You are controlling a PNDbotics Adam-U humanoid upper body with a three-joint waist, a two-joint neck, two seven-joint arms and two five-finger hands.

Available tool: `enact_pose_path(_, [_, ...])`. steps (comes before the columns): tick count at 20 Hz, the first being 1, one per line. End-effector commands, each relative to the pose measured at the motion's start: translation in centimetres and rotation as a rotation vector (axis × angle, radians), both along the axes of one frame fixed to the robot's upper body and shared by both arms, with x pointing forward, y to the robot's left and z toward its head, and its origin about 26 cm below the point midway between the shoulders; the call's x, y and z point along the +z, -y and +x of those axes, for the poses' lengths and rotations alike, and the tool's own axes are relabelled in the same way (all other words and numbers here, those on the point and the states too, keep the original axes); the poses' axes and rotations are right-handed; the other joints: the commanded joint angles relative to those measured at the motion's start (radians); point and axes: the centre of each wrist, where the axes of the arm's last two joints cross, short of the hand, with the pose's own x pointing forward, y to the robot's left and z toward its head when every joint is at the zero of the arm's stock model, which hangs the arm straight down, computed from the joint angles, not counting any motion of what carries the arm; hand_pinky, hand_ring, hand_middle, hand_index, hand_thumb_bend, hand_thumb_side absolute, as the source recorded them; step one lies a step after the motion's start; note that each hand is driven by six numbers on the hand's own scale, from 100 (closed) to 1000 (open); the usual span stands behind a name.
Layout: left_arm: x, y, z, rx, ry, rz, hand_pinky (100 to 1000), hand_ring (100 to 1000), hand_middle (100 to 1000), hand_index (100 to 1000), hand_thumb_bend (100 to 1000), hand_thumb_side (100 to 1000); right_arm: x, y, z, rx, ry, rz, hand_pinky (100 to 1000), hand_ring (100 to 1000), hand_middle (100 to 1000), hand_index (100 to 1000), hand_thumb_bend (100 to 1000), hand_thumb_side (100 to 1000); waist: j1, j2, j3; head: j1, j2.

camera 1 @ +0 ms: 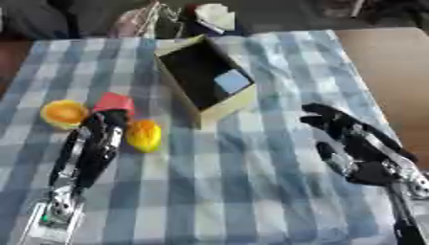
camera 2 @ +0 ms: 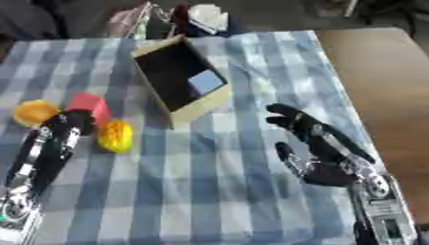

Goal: Pick up objects on the table and place them in the box.

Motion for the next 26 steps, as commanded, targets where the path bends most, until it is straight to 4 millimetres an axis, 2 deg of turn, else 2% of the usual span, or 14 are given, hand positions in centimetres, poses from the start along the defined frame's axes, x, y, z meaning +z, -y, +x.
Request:
enact_pose_path(1, [1.3, -0.8, 0.1, 0.014, 0.049, 0.032, 730, 672, 641, 762, 100, 734, 0.8, 0.2, 0.1, 0.002, 0.026, -0.005, 1000, 932, 965, 1000, 100, 361, 0.003, -0.021, -0.002, -0.002, 0.005])
enact_pose_path(4, [2.6, -2.0, 0.0, 0.040, 0.085, 0.085, 731, 675, 646, 766, 100, 695, 0.8, 0.3, 0.1, -0.001, 0.025, -0.006, 1000, 932, 965, 1000, 100, 361, 0.004, -0.023, -0.002, -0.005, 0.005])
enact_pose_path(7, [4.9, -4.2, -0.4, 0.078, 0.143, 0.215, 733, 683, 661, 784, 100, 619, 0.7, 0.5, 0.0, -0.009, 0.022, -0.011, 1000, 932, 965, 1000, 100, 362, 0.009, -0.028, 0.003, -0.011, 0.005])
enact_pose_path(12, [9.1, -8.2, -0.9, 0.139, 0.209, 0.539, 741, 699, 692, 809, 100, 464, 0.6, 0.7, 0.0, -0.016, 0.018, -0.022, 1000, 932, 965, 1000, 100, 362, 0.020, -0.035, 0.005, -0.022, 0.005])
enact_pose_path(15, [11.4, -10.3, -1.1, 0.147, 0.194, 0.776, 753, 718, 726, 836, 113, 406, 0.6, 0.9, -0.1, -0.018, 0.015, -0.028, 1000, 932, 965, 1000, 100, 361, 0.027, -0.039, 0.005, -0.027, 0.005])
enact_pose_path(20, [13.9, -13.1, 0.1, 0.105, -0.034, 1.131, 773, 746, 763, 866, 293, 410, 0.5, 0.9, -0.1, -0.013, 0.013, -0.036, 1000, 933, 965, 1000, 100, 361, 0.034, -0.041, -0.002, -0.026, 0.005])
enact_pose_path(24, [14.4, -16.0, 2.5, 0.096, -0.226, 1.284, 770, 741, 761, 865, 369, 371, 0.5, 0.9, -0.1, -0.008, 0.011, -0.039, 1000, 933, 965, 1000, 100, 357, 0.036, -0.042, -0.011, -0.023, 0.005])
enact_pose_path(26, [14.2, -17.2, 3.8, 0.108, -0.277, 1.310, 763, 732, 750, 854, 376, 333, 0.5, 0.8, -0.1, -0.004, 0.009, -0.040, 1000, 933, 965, 1000, 100, 355, 0.036, -0.041, -0.014, -0.024, 0.005])
